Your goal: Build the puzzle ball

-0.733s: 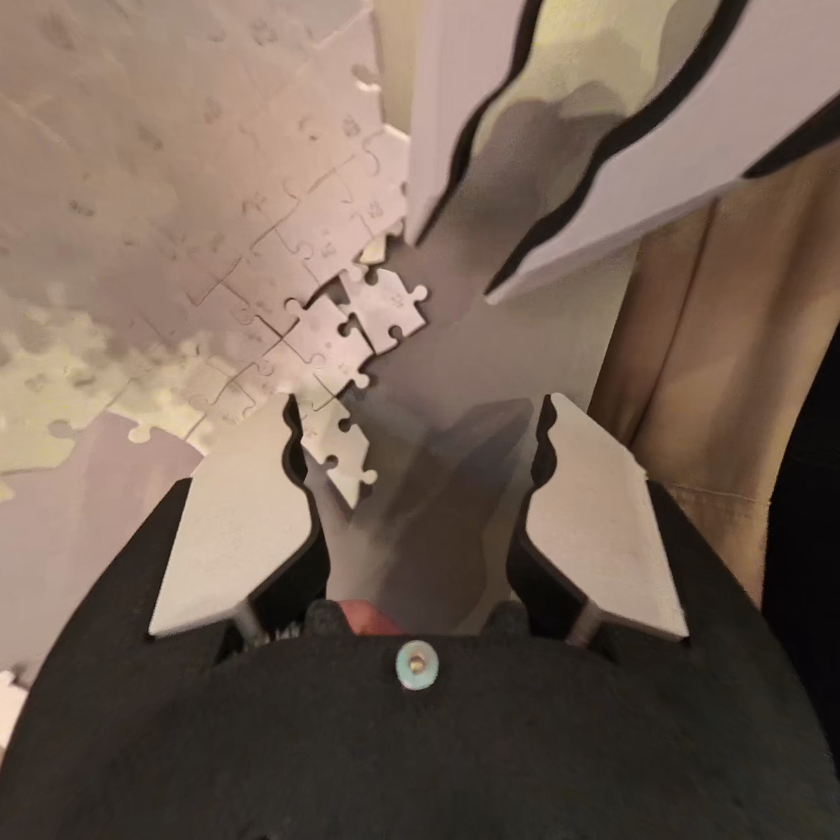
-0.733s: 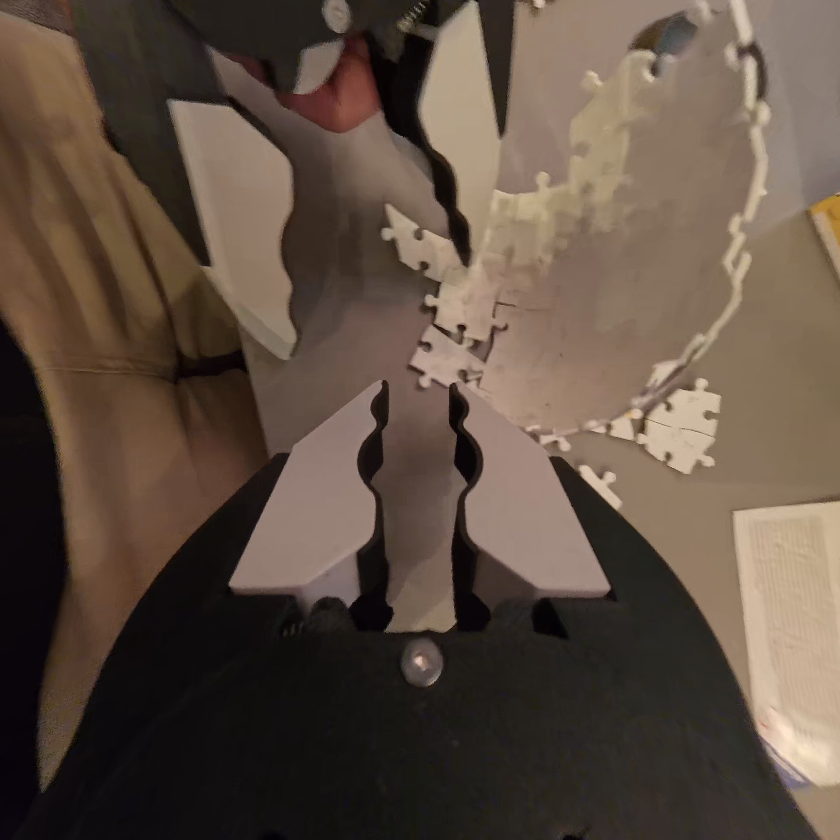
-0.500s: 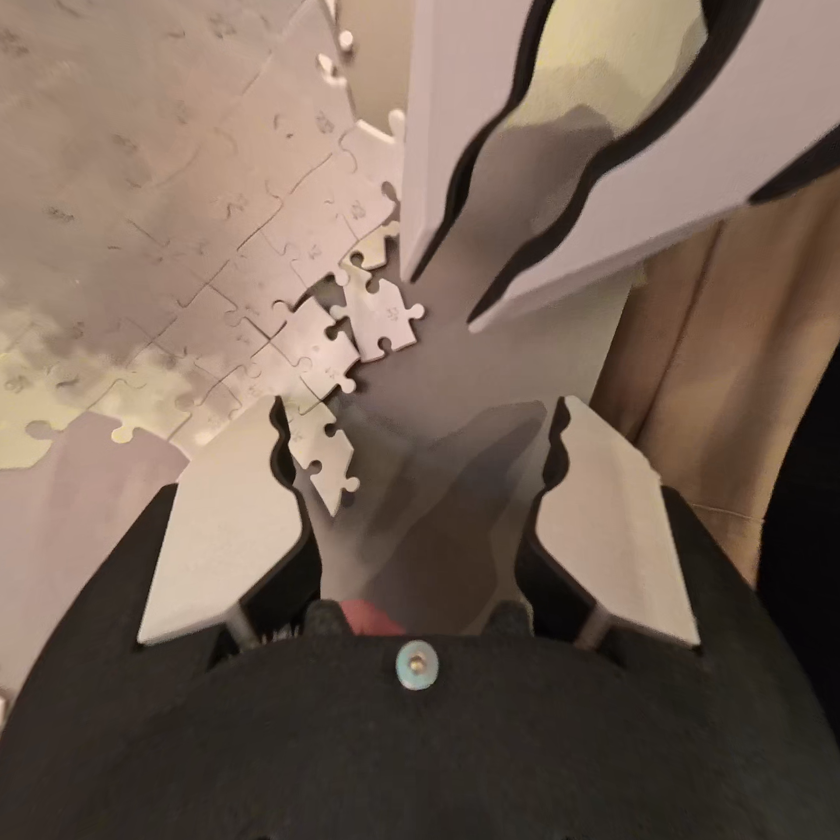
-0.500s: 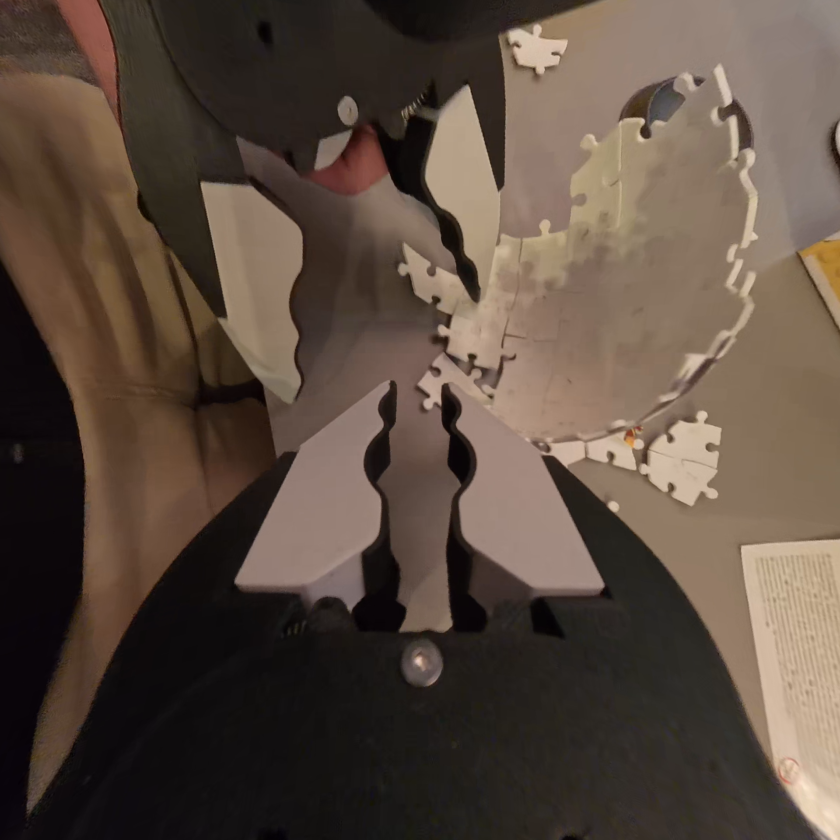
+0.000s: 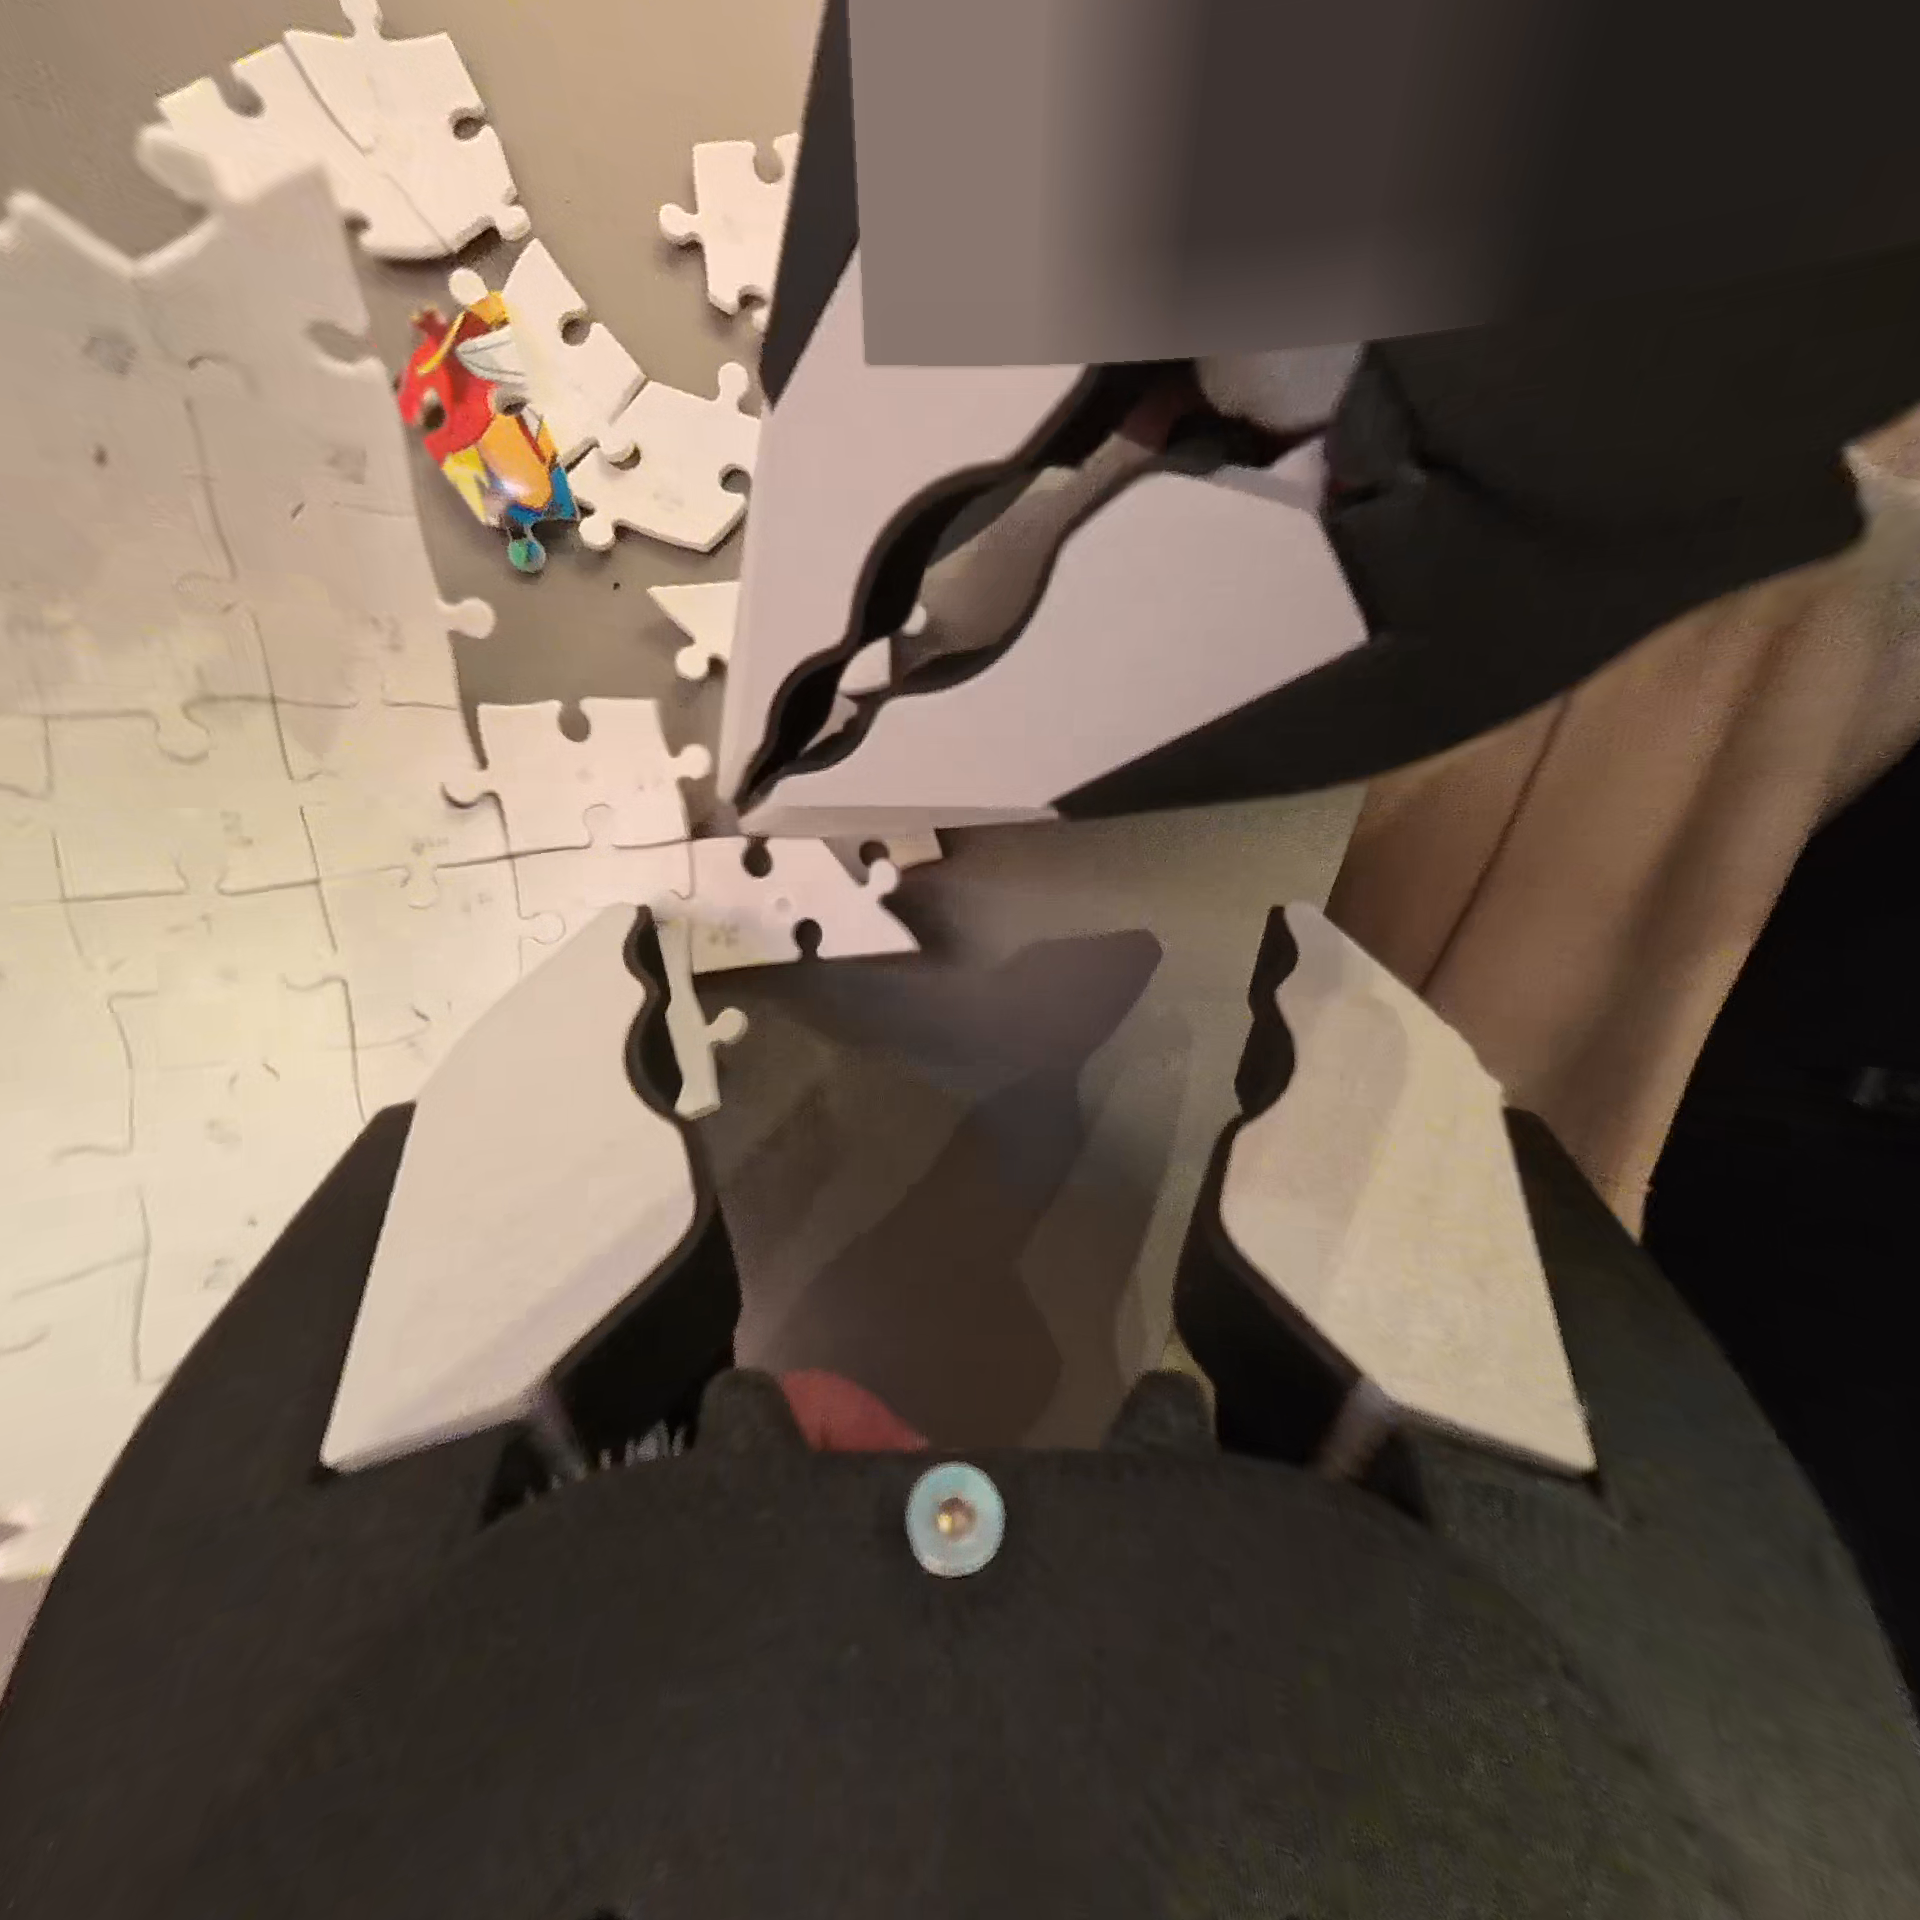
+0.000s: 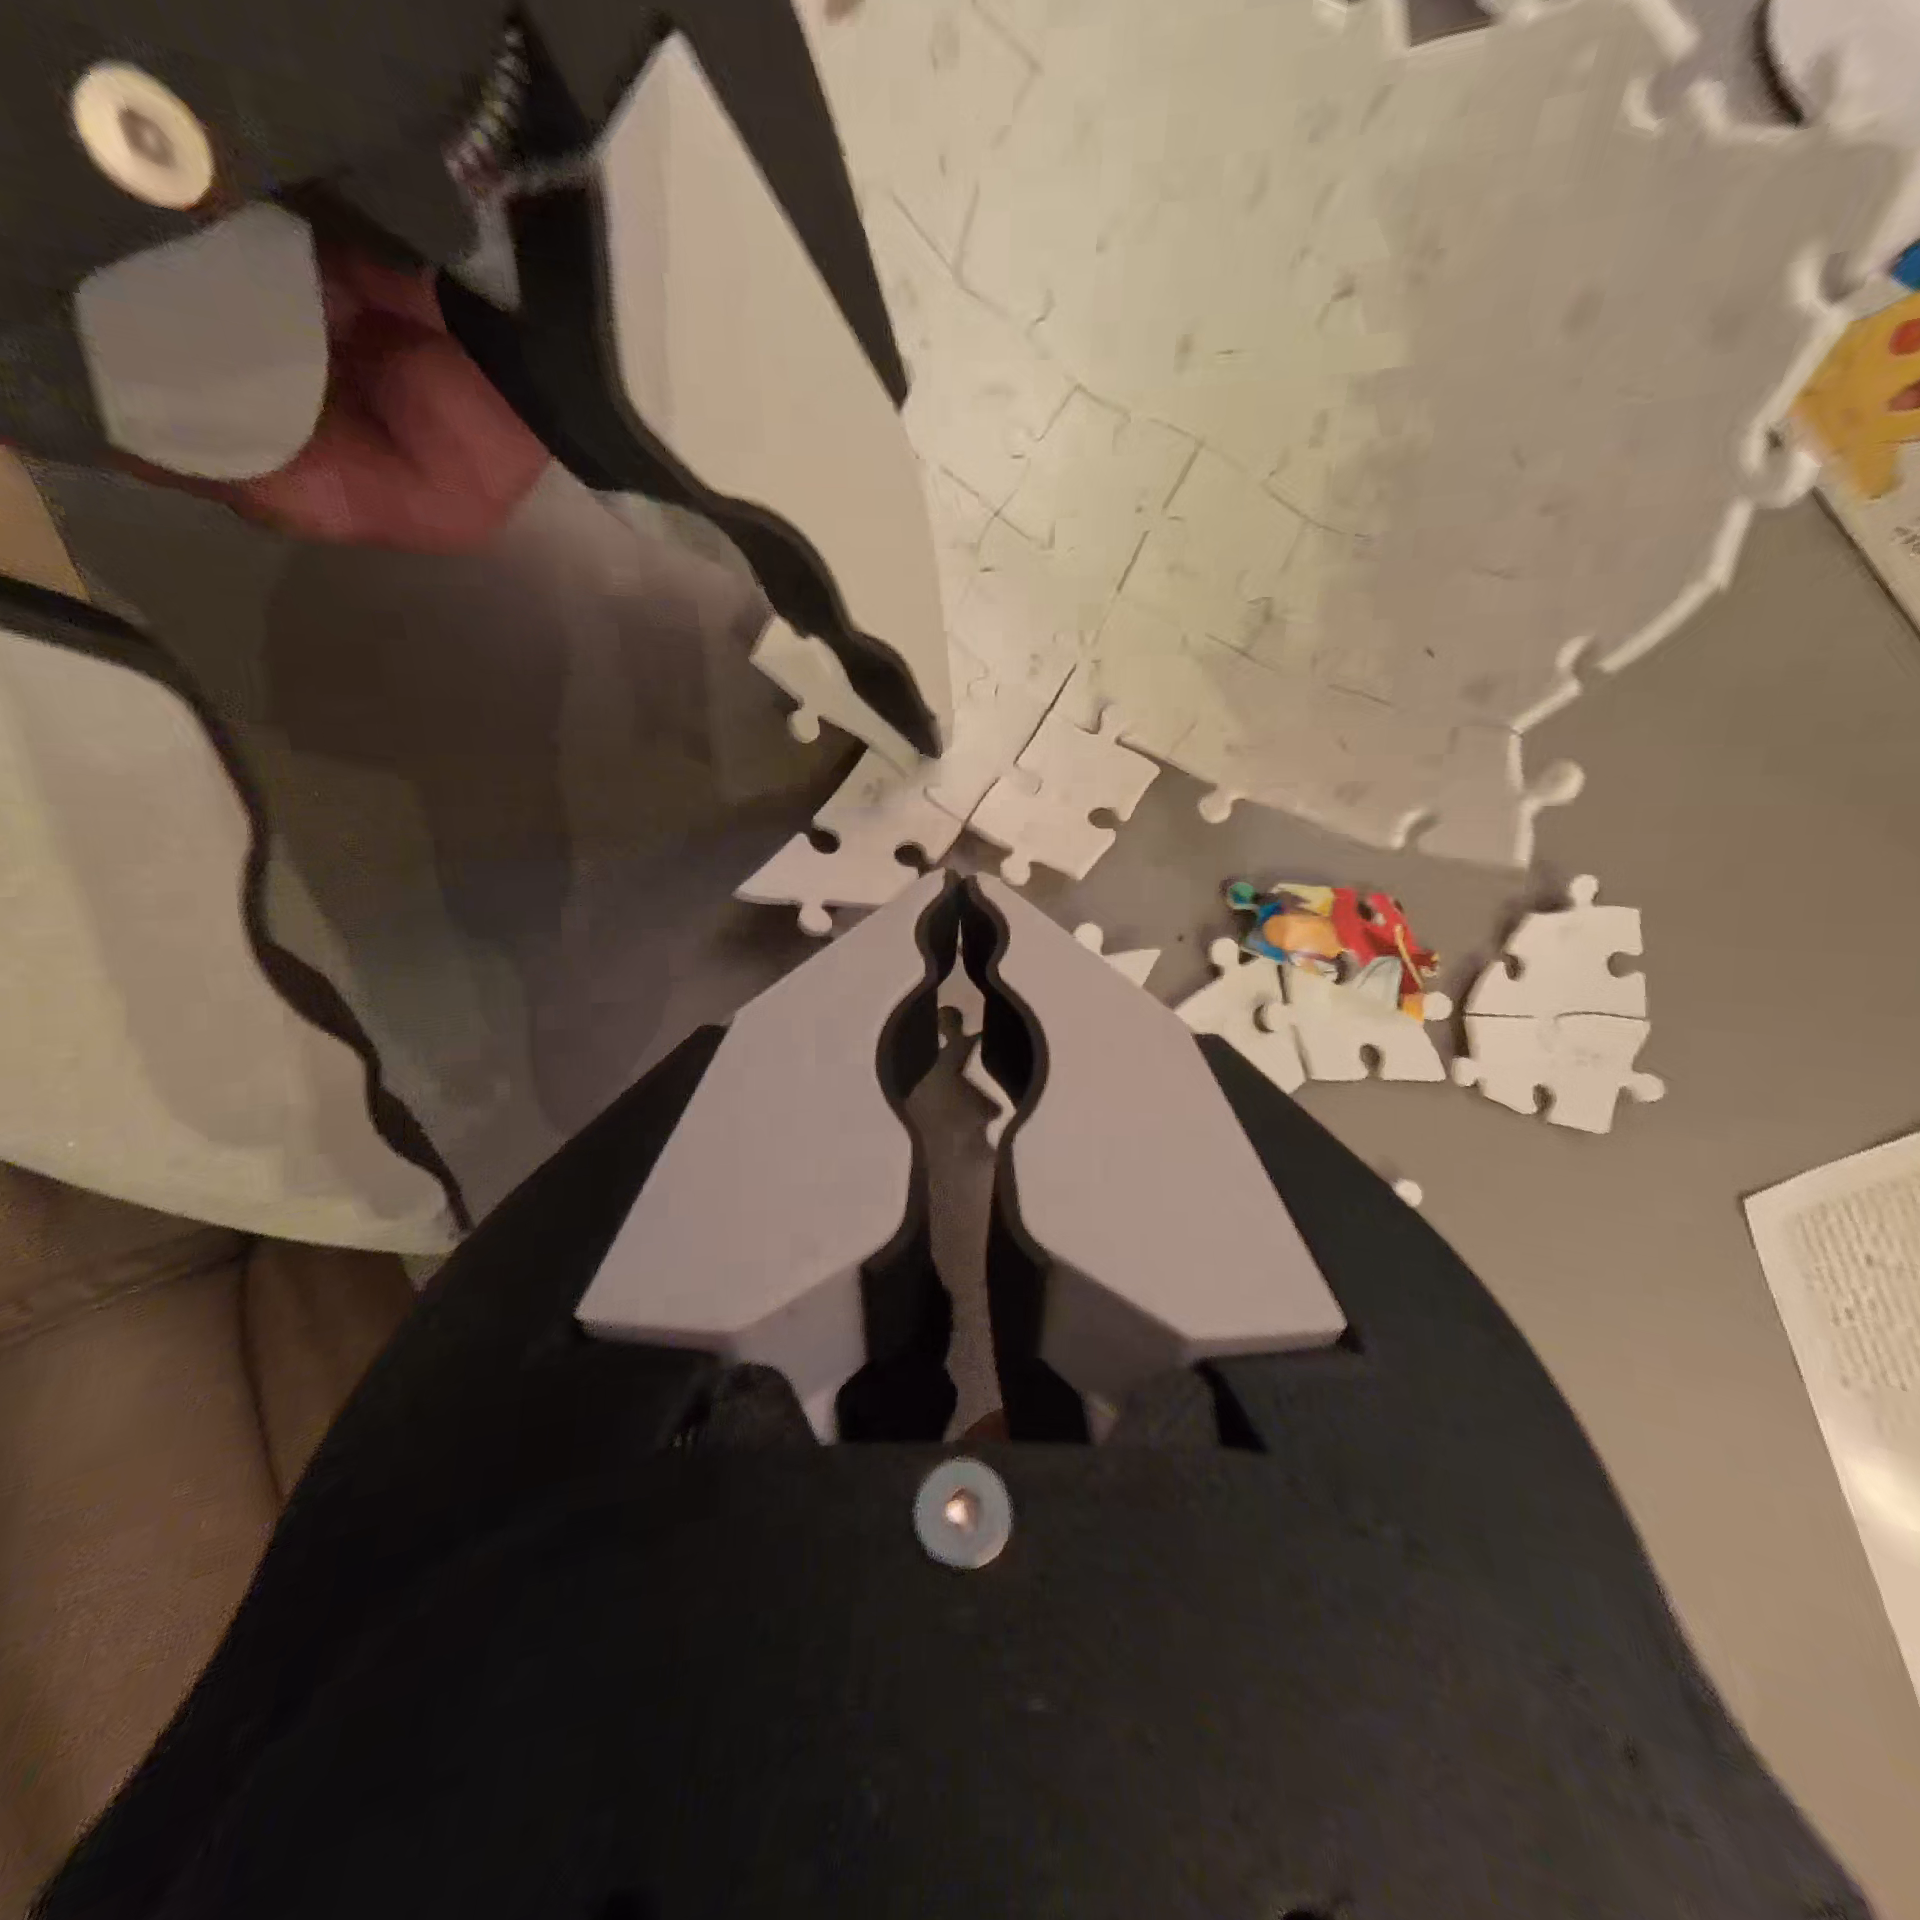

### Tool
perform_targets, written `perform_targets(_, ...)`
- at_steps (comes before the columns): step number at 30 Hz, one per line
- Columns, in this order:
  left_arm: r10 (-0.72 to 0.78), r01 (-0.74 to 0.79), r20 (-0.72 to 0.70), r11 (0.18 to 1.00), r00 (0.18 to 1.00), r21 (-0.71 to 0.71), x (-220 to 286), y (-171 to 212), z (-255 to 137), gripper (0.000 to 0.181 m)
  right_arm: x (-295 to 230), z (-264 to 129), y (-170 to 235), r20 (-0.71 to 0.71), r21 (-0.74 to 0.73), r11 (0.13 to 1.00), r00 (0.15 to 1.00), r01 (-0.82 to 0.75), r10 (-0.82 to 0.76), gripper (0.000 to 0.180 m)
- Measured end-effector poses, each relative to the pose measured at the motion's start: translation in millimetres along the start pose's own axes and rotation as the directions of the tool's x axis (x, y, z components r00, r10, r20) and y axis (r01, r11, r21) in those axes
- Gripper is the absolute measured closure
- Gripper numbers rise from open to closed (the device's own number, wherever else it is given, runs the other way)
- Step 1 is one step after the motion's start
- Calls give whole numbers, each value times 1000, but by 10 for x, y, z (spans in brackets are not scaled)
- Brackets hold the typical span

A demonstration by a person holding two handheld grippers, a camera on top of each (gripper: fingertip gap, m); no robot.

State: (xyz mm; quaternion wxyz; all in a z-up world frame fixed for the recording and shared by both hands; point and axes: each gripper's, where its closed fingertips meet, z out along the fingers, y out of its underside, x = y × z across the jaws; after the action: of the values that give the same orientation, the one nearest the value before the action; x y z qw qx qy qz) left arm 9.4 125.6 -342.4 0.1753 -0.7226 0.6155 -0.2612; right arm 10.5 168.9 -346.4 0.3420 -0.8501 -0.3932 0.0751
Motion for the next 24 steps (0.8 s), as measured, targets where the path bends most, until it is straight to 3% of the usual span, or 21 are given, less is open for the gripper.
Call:
perform_targets(1, 10, -10, 2, 1000, 1000, -5, 5, 1, 9, 73, 22, -18, -18, -5, 12, 1000, 1000, 0, 0, 180)
perform_targets(14, 58, -60, 42, 996, 997, 68, 11, -115, -77, 82, 59, 88, -104, 70, 56, 993, 993, -102, 98, 180)
perform_targets(19, 82, -81, 62, 996, 995, -24, -24, 20, 41, 85, 49, 95, -112, 84, 59, 992, 991, -108, 103, 180)
perform_targets(24, 69, -67, 79, 997, 995, -25, -78, 20, 49, 87, 51, 113, -117, 90, 57, 993, 991, -105, 99, 180)
